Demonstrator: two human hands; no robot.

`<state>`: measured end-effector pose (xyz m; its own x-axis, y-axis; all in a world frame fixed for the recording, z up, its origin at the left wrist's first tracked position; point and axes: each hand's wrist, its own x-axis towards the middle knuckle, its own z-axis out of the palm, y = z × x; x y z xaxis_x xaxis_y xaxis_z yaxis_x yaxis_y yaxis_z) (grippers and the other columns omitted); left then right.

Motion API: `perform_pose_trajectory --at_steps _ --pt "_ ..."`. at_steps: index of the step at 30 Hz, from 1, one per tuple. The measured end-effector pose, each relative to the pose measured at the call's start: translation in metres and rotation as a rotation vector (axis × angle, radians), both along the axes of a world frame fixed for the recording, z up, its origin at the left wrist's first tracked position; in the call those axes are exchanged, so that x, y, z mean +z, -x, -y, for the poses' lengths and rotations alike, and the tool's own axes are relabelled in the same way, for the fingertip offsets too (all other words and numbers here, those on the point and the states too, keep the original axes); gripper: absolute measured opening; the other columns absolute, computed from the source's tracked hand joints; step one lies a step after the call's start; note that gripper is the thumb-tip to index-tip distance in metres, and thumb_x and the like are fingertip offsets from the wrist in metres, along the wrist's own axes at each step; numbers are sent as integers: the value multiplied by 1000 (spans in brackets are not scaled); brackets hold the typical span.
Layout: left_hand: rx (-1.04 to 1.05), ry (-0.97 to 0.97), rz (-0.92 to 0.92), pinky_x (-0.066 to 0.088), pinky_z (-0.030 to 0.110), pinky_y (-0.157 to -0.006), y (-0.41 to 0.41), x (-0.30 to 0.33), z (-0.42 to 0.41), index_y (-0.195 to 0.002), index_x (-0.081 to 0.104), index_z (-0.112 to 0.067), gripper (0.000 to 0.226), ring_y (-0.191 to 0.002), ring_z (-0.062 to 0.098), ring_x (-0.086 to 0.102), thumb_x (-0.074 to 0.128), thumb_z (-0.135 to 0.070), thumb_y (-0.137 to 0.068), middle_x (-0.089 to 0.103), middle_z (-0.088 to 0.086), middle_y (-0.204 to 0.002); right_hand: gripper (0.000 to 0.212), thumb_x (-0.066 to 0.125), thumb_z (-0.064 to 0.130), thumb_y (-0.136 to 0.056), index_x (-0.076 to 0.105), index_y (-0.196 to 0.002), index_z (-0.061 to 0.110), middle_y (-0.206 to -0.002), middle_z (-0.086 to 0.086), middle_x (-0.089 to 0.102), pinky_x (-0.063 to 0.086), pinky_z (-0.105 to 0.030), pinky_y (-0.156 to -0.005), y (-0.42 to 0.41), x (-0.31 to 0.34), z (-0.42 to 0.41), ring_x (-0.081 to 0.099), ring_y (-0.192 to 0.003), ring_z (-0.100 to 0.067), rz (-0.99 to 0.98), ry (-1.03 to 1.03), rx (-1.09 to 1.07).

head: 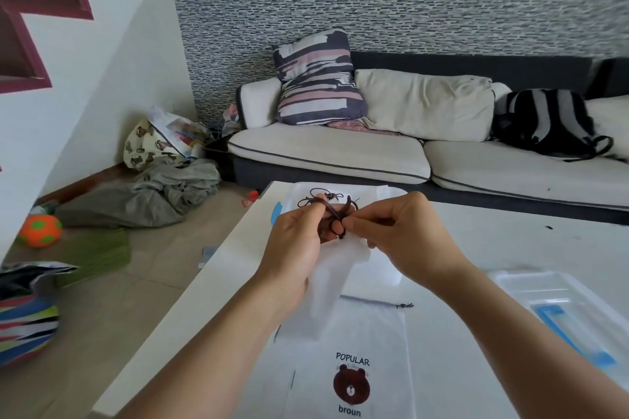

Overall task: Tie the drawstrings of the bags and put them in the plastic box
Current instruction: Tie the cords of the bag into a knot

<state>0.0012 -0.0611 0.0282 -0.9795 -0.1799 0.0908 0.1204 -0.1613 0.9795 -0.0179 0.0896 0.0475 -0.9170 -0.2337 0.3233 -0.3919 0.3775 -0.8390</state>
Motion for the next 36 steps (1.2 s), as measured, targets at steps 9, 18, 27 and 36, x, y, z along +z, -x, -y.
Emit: perform_pose_trajectory --at_steps 9,18,27,36 --pt "-49 -86 32 43 33 -80 -4 0 -7 -74 80 -14 39 -69 14 59 50 -31 -93 66 5 -73 18 71 9 -88 77 -70 9 -70 -13 71 35 -17 -51 -5 -13 12 45 -53 -8 -20 118 -78" --pt "-9 52 -72 55 40 -95 3 -14 -5 -84 82 -20 19 -93 21 73 66 -23 -95 78 6 -91 20 69 10 -91 77 -73 8 -52 7 56 31 -14 -49 -5 -12 12 39 -48 -5 -22 60 -52" --pt "-13 35 -134 47 9 -68 9 -9 6 -97 78 -13 16 -67 -4 64 63 -16 -97 75 -12 -77 17 73 -5 -82 76 -99 -4 -82 -12 73 55 -17 -67 2 10 -12 68 -70 -13 452 283 218" --pt "-54 39 -200 55 22 -85 10 -13 8 -95 79 -16 13 -98 12 73 67 -13 -92 79 0 -98 9 84 12 -77 81 -85 9 -78 -10 73 41 -15 -61 4 1 -5 54 -61 -8 261 170 144"
